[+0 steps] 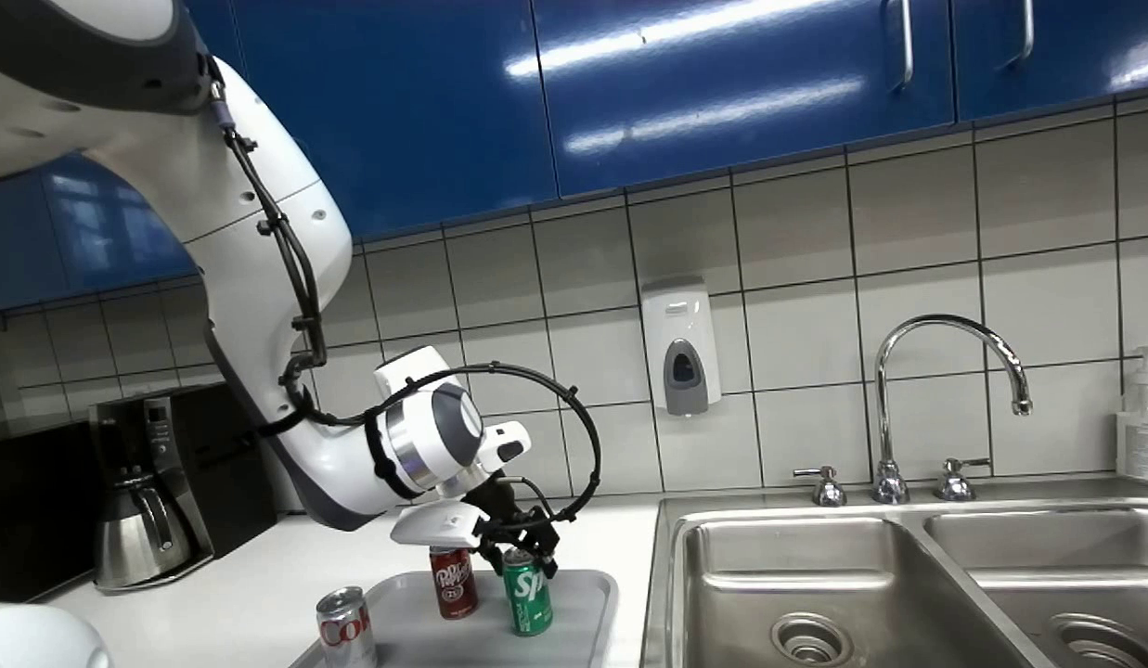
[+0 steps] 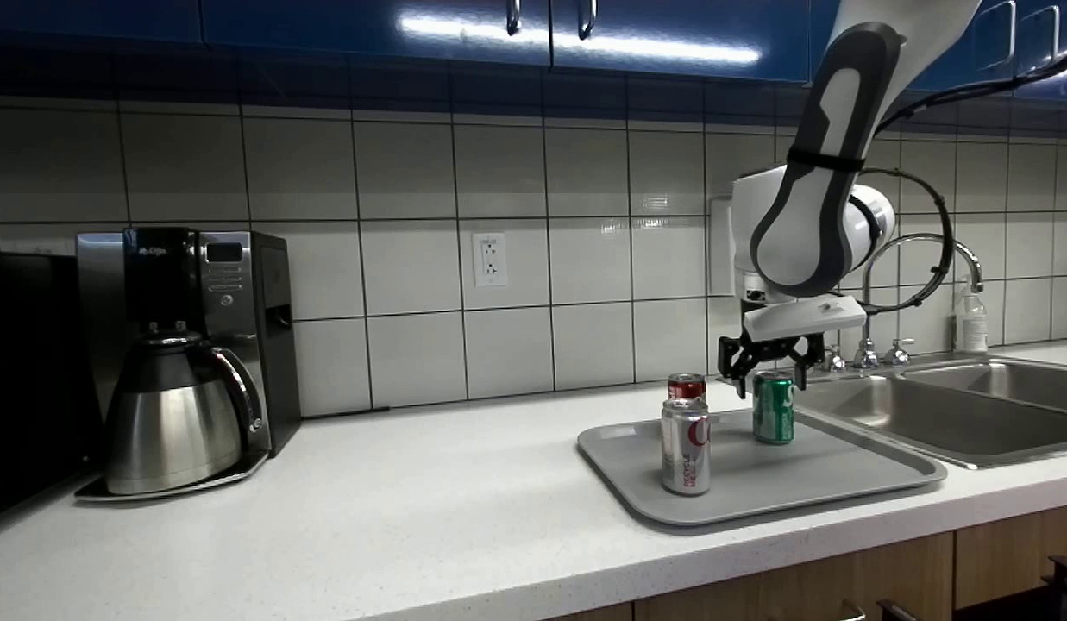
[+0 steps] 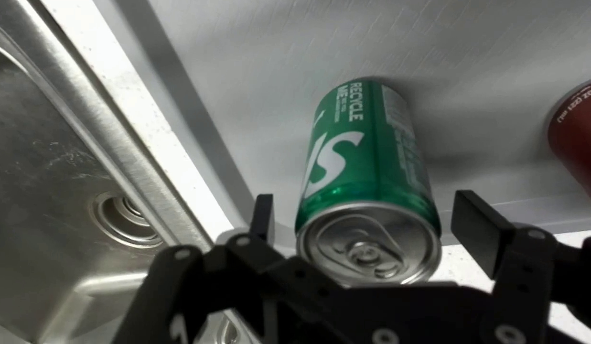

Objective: Put the cans on the grey tray

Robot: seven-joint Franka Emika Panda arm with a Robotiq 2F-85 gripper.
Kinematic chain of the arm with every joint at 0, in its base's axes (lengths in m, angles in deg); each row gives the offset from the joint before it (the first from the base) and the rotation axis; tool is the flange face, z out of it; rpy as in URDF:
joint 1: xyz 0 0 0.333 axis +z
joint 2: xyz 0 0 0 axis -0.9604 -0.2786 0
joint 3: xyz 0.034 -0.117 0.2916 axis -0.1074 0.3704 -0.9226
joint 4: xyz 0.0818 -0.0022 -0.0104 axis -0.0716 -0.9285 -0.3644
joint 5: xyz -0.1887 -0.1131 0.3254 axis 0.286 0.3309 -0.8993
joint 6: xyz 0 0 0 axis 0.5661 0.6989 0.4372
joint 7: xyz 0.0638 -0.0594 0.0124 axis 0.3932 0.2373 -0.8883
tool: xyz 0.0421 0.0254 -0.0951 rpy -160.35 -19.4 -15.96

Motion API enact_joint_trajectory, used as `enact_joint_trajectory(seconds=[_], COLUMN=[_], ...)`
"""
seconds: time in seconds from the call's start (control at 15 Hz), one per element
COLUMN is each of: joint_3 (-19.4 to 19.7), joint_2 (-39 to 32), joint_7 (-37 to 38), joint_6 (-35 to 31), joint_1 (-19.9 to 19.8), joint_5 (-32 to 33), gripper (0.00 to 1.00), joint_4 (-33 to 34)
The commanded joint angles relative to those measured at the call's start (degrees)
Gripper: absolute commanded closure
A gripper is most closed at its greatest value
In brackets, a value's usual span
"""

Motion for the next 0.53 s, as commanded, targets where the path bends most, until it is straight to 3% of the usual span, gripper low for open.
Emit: enact_joint_trajectory(seconds=[0.0, 0.47], joint_3=[2.76, 4.35], joint_2=[2.78, 6.97], joint_7=[3.88, 6.53], joint_6=[-0.26, 0.72], joint_1=[2.13, 3.79], joint_5=[4.66, 9.12], gripper=[0.00, 0.00], joint_4=[-0.75, -0.91])
